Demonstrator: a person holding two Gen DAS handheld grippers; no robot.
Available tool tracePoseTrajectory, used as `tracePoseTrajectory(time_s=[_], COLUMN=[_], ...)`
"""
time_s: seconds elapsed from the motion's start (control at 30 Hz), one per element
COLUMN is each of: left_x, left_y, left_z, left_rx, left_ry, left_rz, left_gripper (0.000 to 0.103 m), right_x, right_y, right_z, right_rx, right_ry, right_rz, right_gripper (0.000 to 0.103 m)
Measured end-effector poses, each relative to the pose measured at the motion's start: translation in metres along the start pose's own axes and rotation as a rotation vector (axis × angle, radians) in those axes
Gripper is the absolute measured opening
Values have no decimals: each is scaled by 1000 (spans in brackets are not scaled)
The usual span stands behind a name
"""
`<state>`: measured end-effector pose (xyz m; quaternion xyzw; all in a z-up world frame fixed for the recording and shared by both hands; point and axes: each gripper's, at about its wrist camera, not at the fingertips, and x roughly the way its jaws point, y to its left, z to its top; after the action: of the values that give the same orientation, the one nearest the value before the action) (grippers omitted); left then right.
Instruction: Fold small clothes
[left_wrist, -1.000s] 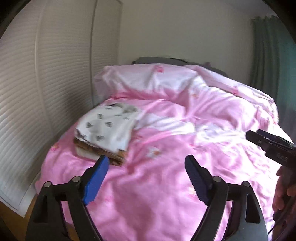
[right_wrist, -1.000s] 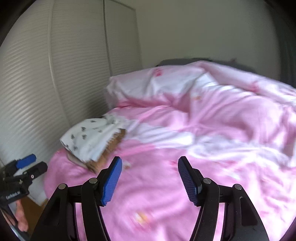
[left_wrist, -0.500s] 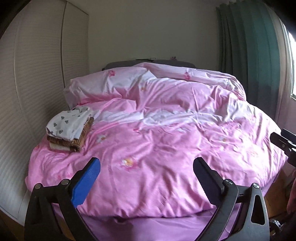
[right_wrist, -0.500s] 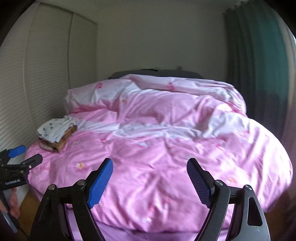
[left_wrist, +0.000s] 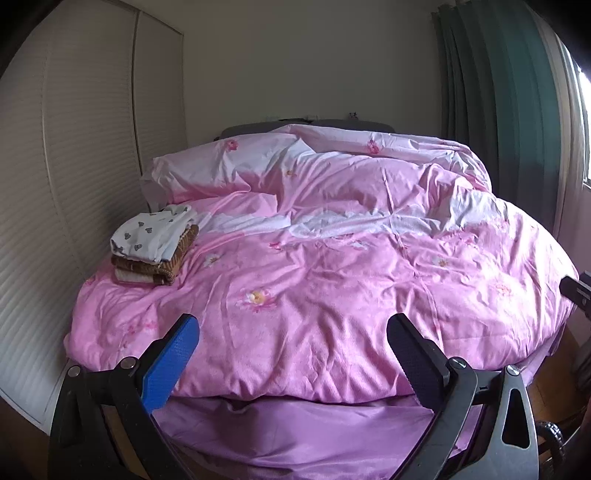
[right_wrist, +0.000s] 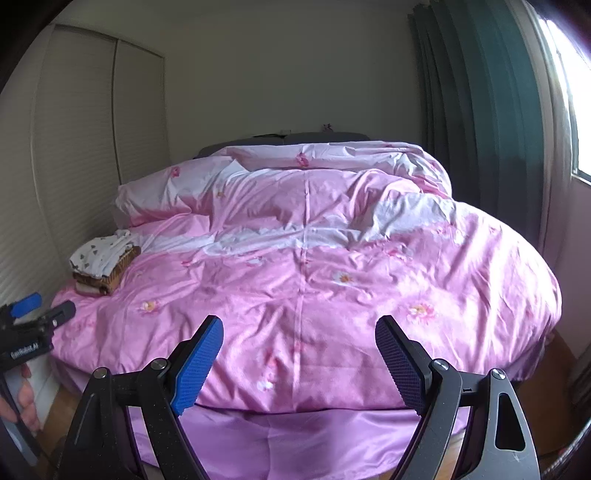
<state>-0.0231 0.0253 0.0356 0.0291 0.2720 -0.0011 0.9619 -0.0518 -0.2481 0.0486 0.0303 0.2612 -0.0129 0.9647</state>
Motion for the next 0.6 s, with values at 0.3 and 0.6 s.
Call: tracePoseTrajectory(time_s=[0.3,0.6], left_x=[-4,-4], left_y=[5,7], left_z=[-8,-9], left_rx=[-17,-19], left_ry=[9,9], left_rz=[2,17], left_gripper=[103,103], right_x=[-7,-6], right_y=[9,11], right_z=[-1,-5], right_rx=[-13,-28], right_ry=[-5,1], right_rz=[2,-3], right_gripper=[85,85])
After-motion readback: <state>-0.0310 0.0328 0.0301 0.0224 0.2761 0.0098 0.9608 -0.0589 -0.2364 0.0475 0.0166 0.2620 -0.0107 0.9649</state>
